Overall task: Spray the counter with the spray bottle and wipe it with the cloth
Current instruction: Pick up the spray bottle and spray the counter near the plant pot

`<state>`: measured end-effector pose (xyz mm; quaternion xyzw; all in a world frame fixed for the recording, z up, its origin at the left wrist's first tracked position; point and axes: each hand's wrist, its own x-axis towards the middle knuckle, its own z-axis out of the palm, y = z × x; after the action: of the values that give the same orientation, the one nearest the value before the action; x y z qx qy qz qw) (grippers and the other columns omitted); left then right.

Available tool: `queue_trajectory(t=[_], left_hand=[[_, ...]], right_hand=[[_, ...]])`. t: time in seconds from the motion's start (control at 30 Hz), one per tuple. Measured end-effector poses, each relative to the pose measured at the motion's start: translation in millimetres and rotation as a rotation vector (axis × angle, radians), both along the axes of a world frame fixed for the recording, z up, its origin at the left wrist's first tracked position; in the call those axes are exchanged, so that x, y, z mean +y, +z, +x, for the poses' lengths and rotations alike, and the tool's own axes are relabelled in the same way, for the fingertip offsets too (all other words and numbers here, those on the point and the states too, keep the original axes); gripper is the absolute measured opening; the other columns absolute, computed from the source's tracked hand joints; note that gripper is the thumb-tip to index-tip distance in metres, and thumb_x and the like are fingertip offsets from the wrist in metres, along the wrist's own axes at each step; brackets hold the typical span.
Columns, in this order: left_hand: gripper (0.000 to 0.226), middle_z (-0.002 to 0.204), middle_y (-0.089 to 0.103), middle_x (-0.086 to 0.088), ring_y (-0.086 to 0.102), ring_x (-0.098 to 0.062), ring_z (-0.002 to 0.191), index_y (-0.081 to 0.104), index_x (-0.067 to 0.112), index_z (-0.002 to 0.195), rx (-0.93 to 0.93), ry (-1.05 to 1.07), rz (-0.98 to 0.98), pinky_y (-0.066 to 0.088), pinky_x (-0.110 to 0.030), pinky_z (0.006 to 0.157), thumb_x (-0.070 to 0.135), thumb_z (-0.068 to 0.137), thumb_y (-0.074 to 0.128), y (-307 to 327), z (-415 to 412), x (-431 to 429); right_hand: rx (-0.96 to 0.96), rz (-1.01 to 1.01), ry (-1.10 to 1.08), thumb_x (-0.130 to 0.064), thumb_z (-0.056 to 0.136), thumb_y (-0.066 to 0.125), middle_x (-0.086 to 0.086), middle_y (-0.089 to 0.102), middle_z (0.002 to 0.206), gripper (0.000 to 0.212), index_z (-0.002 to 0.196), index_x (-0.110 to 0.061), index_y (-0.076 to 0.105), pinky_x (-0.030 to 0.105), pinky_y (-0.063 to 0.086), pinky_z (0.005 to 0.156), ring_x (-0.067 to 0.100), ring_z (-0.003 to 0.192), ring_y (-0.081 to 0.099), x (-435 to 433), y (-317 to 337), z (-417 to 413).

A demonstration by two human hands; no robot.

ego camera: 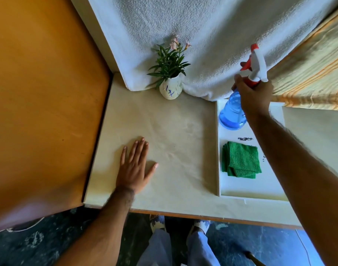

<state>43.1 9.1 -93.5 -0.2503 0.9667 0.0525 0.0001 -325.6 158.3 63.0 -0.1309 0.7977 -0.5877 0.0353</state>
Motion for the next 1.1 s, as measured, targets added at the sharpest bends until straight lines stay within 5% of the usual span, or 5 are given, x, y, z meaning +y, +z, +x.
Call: queue_trajectory(t=[0.07, 0.2, 0.37, 0.6, 1.1], left_hand=[[0.088, 0.176, 0.019, -0.011, 0.020, -0.030, 0.162, 0.018, 0.011, 0.167, -0.005, 0.001, -0.001, 0.023, -0.061, 0.128, 0.071, 0.102, 0.021, 1, 0, 0], [0.088, 0.176, 0.019, -0.011, 0.020, -0.030, 0.162, 0.019, 0.012, 0.167, 0.004, 0.001, -0.003, 0.022, -0.061, 0.129, 0.071, 0.102, 0.023, 1, 1, 0], [0.086, 0.176, 0.021, -0.010, 0.022, -0.029, 0.162, 0.022, 0.012, 0.166, -0.003, 0.018, -0.010, 0.025, -0.060, 0.128, 0.067, 0.101, 0.034, 1, -1, 0], [0.088, 0.177, 0.017, -0.008, 0.016, -0.027, 0.163, 0.020, 0.013, 0.167, -0.014, 0.028, -0.005, 0.022, -0.059, 0.129, 0.066, 0.100, 0.041, 0, 0, 0], [0.087, 0.177, 0.018, -0.009, 0.018, -0.028, 0.163, 0.020, 0.014, 0.167, -0.030, 0.029, 0.014, 0.024, -0.059, 0.129, 0.068, 0.100, 0.032, 3, -1, -2]], right_hand=[[-0.007, 0.038, 0.090, -0.026, 0.086, 0.078, -0.011, 0.073, 0.067, 0.006, 0.092, -0.027, 0.077, 0.025, 0.058, 0.070, 0.000, 0.062, 0.068, -15, 12, 14], [-0.152, 0.360, 0.325, -0.028, 0.086, 0.081, -0.005, 0.071, 0.064, 0.019, 0.100, -0.016, 0.076, 0.009, 0.048, 0.053, -0.010, 0.048, 0.060, -49, 0, 51], [-0.204, 0.522, 0.380, -0.046, 0.080, 0.079, -0.005, 0.072, 0.061, 0.025, 0.086, -0.023, 0.071, 0.033, 0.059, 0.079, 0.014, 0.072, 0.073, -78, -31, 93], [-0.275, 0.713, 0.352, -0.067, 0.073, 0.066, 0.001, 0.077, 0.078, 0.047, 0.081, -0.021, 0.074, 0.031, 0.055, 0.075, 0.019, 0.079, 0.073, -101, -35, 98], [-0.320, 0.638, 0.325, -0.050, 0.082, 0.073, -0.007, 0.068, 0.052, 0.029, 0.078, -0.023, 0.065, 0.026, 0.049, 0.063, 0.003, 0.055, 0.063, -92, -23, 97]])
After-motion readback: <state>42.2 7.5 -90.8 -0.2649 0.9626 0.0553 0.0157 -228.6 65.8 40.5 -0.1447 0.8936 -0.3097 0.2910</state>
